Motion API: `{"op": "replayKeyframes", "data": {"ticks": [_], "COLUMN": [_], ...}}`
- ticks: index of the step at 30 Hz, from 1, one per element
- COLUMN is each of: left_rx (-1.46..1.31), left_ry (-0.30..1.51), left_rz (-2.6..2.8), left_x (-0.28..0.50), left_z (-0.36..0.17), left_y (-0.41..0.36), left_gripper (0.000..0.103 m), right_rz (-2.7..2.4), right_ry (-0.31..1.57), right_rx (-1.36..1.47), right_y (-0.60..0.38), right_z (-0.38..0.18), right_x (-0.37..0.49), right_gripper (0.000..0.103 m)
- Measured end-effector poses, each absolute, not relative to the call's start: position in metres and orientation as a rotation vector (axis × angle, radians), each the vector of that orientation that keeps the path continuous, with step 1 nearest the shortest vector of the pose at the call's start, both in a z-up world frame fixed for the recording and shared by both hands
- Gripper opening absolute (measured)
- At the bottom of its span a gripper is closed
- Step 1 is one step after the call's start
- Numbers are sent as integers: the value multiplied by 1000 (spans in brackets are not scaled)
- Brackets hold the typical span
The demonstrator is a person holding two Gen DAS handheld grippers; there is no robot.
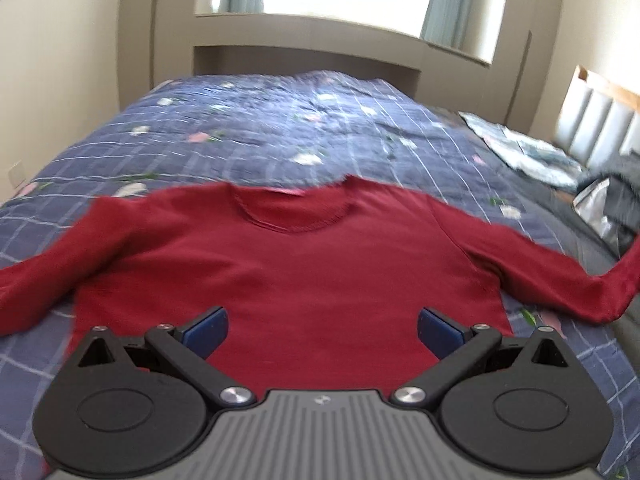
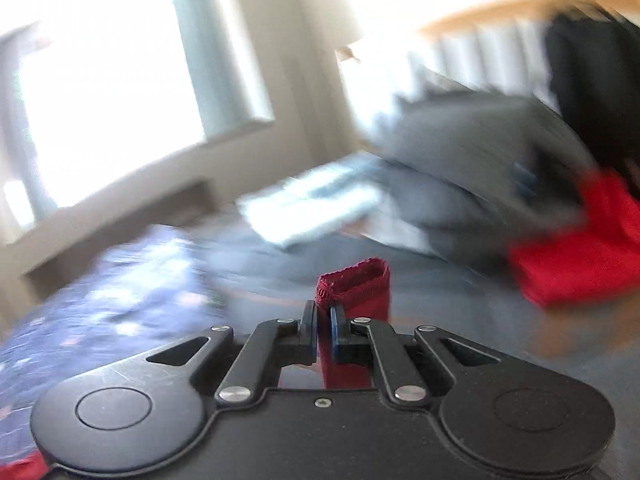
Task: Fold small clothes
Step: 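Close the right gripper on the red sleeve cuff, then carry the sleeve across the sweater body and open the right gripper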
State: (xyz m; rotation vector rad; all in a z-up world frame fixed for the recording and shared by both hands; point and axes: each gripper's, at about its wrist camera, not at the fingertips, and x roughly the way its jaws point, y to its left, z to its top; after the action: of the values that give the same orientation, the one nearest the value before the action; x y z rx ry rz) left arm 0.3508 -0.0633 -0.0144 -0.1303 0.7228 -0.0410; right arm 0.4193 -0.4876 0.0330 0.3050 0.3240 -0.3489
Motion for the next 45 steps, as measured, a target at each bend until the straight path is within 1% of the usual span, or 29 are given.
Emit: {"op": "replayKeyframes", "data": {"ticks": [5, 7, 10, 16, 22, 23, 25, 27, 28, 29, 30, 31, 33, 34, 39, 45], "left_rx": [-205, -231, -263, -314, -334, -339, -345, -342, -338, -331, -324, -319, -308, -301, -284, -249], "left_ry": [695, 676, 646, 617, 632, 635, 639, 642, 641, 639, 636, 633, 623, 613, 586, 615], "left_rz": [22, 56, 125, 259, 344, 352, 361, 360, 355, 348, 341, 331, 304, 284, 186, 179], "left_x": [331, 323, 312, 294, 289, 290, 292, 297, 301, 305, 310, 315, 327, 335, 385, 439], "left_z": [3, 9, 17, 19, 7, 5, 2, 0, -1, -2, -2, -3, -4, -5, -21, -58], "left_y": [-15, 6, 40, 103, 142, 146, 150, 150, 148, 146, 143, 139, 130, 124, 91, 59], "left_gripper": [103, 103, 103, 103, 103, 103, 103, 103, 103, 103, 103, 103, 103, 103, 103, 103], "right_rz": [-38, 78, 217, 414, 531, 549, 571, 593, 605, 608, 599, 586, 524, 487, 294, 112], "right_ry": [267, 253, 272, 394, 556, 586, 614, 617, 603, 588, 572, 562, 545, 534, 536, 582], "right_rx": [173, 115, 71, -20, -204, -232, -251, -250, -244, -244, -246, -249, -266, -276, -344, -446], "right_y": [-374, -323, -254, -143, -58, -51, -42, -45, -53, -63, -75, -86, -114, -130, -202, -255], "right_z": [78, 84, 79, 29, -44, -55, -68, -70, -67, -63, -59, -54, -49, -48, -62, -104], "right_x": [448, 459, 467, 473, 451, 450, 443, 441, 437, 435, 432, 432, 428, 426, 412, 397], "right_gripper": [6, 6, 6, 6, 7, 10, 25, 62, 70, 81, 87, 89, 99, 102, 102, 102]}}
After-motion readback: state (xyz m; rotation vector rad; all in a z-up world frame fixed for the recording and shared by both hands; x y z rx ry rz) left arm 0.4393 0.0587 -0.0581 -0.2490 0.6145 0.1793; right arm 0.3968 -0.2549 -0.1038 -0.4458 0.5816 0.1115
